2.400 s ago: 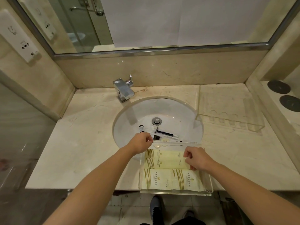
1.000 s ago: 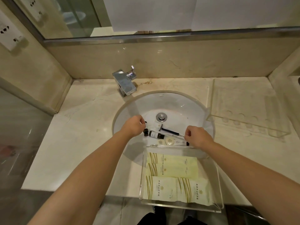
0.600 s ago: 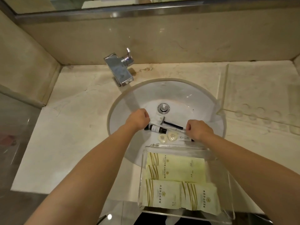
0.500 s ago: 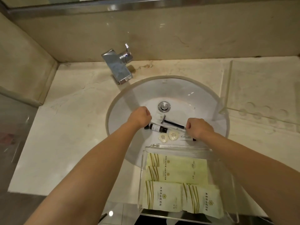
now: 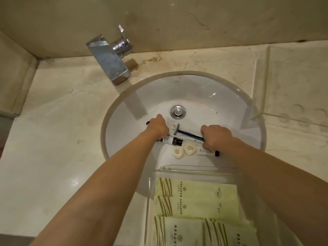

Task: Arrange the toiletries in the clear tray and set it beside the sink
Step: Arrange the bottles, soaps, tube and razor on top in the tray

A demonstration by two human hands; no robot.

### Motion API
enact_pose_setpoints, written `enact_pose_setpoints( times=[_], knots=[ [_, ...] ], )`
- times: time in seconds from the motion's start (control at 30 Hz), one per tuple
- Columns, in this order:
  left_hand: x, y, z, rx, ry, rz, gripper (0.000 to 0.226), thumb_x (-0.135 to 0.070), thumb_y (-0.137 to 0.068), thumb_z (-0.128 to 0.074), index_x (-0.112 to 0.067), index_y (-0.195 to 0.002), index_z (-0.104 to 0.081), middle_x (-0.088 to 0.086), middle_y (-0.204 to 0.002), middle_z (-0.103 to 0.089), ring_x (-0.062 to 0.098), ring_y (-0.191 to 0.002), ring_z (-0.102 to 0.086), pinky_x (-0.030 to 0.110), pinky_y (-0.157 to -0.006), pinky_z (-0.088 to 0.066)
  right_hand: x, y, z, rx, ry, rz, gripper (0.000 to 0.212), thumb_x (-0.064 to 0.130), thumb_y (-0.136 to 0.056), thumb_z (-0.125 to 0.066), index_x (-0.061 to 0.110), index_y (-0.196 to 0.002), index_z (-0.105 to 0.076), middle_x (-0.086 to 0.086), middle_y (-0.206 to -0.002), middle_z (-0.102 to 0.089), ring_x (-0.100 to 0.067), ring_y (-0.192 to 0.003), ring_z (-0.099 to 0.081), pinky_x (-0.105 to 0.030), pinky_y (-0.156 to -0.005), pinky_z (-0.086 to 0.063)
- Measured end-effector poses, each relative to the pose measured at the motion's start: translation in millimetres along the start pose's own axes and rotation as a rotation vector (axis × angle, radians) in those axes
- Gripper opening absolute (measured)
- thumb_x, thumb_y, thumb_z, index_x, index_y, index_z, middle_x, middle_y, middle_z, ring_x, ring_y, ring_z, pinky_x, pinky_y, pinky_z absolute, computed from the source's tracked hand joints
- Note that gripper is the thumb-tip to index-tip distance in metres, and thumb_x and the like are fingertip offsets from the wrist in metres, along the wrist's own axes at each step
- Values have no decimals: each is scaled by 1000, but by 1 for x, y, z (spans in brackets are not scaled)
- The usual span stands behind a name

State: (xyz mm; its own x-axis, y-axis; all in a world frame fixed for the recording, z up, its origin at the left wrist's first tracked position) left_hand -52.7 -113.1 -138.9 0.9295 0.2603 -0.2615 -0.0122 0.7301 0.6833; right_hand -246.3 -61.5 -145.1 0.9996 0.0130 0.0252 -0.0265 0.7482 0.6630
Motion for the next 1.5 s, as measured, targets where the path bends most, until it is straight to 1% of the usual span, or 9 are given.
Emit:
enact_pose_setpoints(
  times=[0.1, 0.2, 0.3, 0.53, 0.7, 0.9, 1.13, 1.27, 1.5],
  knots=[
    [-1, -5, 1, -21, -111, 1, 32, -6, -89, -52, 2, -120, -48, 22, -127, -55, 34, -117, -52, 32, -79, -42, -2, -1, -6, 39, -41, -9, 27, 24, -84, -59, 16, -109, -50, -2, -96, -56, -21, -84, -55, -31, -67, -45],
    [0, -5, 2, -27, -175, -12, 7, -3, -91, -47, -3, -85, -51, 21, -119, -61, 33, -101, -57, 31, -74, -42, -2, 1, -9, 64, -70, -15, 30, 24, -80, -61, 17, -107, -51, -2, -97, -57, -21, -85, -55, -31, -66, -44],
    [5, -5, 4, -46, -188, -23, 29, -1, -89, -47, -9, -64, -36, 21, -112, -64, 32, -91, -56, 30, -69, -42, -5, 4, -8, 69, -124, -23, 34, 22, -81, -61, 17, -112, -48, -3, -102, -57, -23, -89, -56, -31, -68, -44],
    [-4, 6, 17, -85, -101, -106, 21, -8, -93, -44, -2, -101, -61, 13, -114, -63, 31, -105, -58, 34, -80, -46, -16, 20, 2, 56, -177, -55, 32, 10, -87, -50, 20, -116, -45, -5, -102, -56, -23, -85, -53, -29, -64, -40],
    [-14, 19, 47, -130, 319, -156, 22, -9, -94, -41, -17, -74, -43, 7, -92, -56, 27, -88, -52, 39, -79, -47, -17, 35, 27, -49, -194, -46, 28, 10, -87, -49, 19, -114, -47, -2, -90, -55, -21, -78, -53, -28, -53, -34],
    [-20, 46, 71, -87, 882, -41, 15, -4, -95, -42, -14, -86, -47, 13, -97, -56, 24, -70, -58, 40, -81, -56, -16, 63, 78, -306, -212, -38, 19, 12, -93, -43, 14, -112, -45, -2, -74, -50, -25, -67, -52, -29, -50, -32],
    [-34, 85, 89, -131, 1213, -40, 7, -3, -90, -58, -5, -91, -51, 17, -95, -60, 27, -84, -63, 42, -93, -54, 5, 103, 99, -477, -312, -28, 19, 14, -91, -49, 13, -110, -46, -5, -75, -55, -27, -68, -57, -30, -52, -37],
    [-30, 98, 93, -159, 1429, -3, 57, 5, -86, -59, -5, -135, -33, 13, -93, -59, 20, -74, -62, 39, -91, -56, 13, 123, 105, -524, -423, -51, 20, 15, -90, -50, 16, -110, -47, -3, -74, -54, -27, -67, -55, -30, -53, -37],
    [-57, 140, 70, 102, 1424, 11, 6, -1, -87, -52, -5, -87, -57, 14, -88, -56, 27, -89, -59, 42, -86, -56, 32, 165, 111, -596, -461, -60, 19, 18, -93, -52, 16, -110, -45, -2, -74, -53, -25, -65, -51, -31, -52, -35]
  ],
)
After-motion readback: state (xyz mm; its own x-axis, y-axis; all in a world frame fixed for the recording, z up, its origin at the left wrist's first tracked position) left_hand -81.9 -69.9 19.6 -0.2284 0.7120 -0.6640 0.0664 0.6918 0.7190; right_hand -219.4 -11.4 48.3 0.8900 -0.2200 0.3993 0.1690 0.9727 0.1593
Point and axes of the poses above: each hand's wrist, its own y-axis away from the middle knuckle, its own z-axis out of the back of the hand, x = y × z, the point moved 10 cm from there along -y, towards the middle knuckle
